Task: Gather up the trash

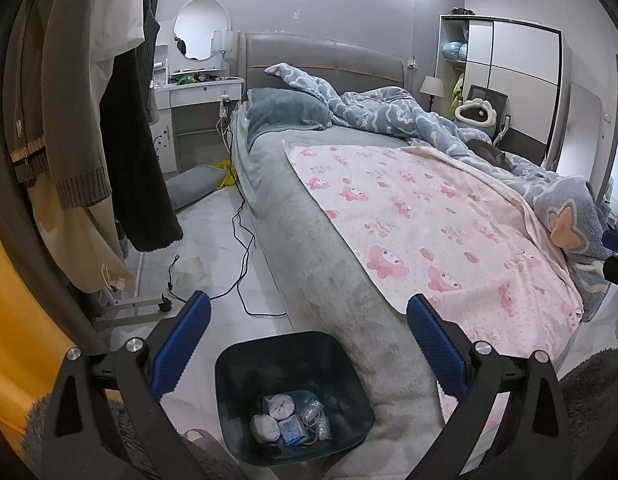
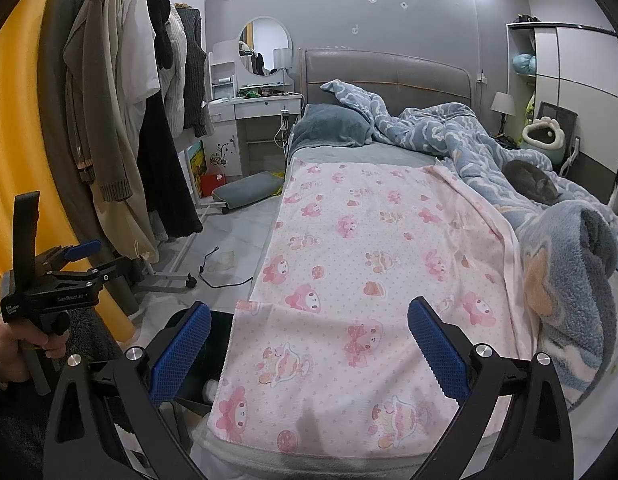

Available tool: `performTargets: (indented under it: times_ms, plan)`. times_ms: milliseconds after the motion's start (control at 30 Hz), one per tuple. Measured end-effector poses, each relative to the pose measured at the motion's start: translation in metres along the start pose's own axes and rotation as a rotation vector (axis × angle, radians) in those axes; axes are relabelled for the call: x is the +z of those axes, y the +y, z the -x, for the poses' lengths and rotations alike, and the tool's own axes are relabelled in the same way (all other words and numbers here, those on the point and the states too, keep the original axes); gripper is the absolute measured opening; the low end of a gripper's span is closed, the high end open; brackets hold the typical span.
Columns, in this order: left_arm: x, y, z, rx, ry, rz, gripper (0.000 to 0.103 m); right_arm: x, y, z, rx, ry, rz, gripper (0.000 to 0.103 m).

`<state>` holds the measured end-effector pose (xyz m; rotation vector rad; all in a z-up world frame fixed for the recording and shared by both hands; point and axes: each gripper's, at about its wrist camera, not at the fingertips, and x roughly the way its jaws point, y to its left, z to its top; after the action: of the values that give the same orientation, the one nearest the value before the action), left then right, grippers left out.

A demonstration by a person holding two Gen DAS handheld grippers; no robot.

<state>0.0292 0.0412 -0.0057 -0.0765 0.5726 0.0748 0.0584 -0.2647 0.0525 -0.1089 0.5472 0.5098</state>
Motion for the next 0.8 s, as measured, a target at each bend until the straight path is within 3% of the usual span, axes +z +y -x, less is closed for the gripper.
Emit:
performTargets:
  times_ms: [800]
  plan:
    - [-0.0008, -0.0008, -0.0004, 0.0, 0.003, -0.002, 0.1, -0.0002, 0.0012, 0.0, 0.002, 0.003, -0.001, 0.1]
